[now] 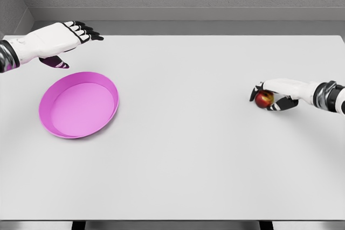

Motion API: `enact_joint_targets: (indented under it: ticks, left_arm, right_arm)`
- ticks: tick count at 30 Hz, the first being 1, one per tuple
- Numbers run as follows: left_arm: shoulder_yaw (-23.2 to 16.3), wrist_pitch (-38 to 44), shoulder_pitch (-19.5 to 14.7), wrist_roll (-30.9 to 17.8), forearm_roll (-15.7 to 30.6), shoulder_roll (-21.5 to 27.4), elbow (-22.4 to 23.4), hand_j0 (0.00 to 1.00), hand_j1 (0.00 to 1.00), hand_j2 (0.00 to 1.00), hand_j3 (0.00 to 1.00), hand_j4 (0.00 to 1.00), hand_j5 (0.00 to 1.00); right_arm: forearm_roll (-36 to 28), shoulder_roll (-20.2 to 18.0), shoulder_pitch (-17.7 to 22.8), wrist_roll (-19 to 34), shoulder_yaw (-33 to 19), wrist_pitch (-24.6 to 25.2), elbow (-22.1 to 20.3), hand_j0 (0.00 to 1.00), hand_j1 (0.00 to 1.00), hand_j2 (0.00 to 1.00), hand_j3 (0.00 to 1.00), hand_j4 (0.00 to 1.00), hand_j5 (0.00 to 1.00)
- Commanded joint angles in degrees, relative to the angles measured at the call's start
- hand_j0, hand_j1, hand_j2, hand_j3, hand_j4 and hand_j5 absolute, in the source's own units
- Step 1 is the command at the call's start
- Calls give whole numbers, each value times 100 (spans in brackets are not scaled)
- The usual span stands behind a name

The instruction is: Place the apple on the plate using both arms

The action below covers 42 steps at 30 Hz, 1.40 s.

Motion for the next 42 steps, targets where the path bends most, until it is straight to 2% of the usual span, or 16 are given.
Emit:
enact_joint_targets:
  ticks: [1, 14, 28, 37, 42]
  left_arm:
    - [6, 7, 0, 3, 32, 6, 0, 100, 100, 100, 100, 100, 100]
    - [6, 7, 0, 3, 41, 23, 0, 100, 100, 100, 100, 100, 100]
    - [6, 7, 0, 3, 50, 58, 0, 100, 100, 100, 100, 100, 100]
    - [6, 7, 0, 3, 50, 58, 0, 100, 100, 100, 100, 100, 100]
    - [6, 7, 0, 3, 41, 58, 0, 100, 100, 100, 100, 100, 100]
  right_arm:
    - [-14, -5, 0, 39, 2, 0, -16, 50, 50, 50, 50, 50, 50]
    - [-14, -5, -158, 57, -15, -9, -95, 45, 45, 45, 45, 45, 45]
    - [-14, 13, -290, 153, -112, 44, -754, 43, 43, 43, 43, 43, 43]
    - [-14, 452, -264, 145, -147, -35, -1457, 43, 43, 43, 43, 43, 43]
    - [-14, 681, -264, 145, -138, -35, -1571, 43, 43, 43, 43, 43, 43]
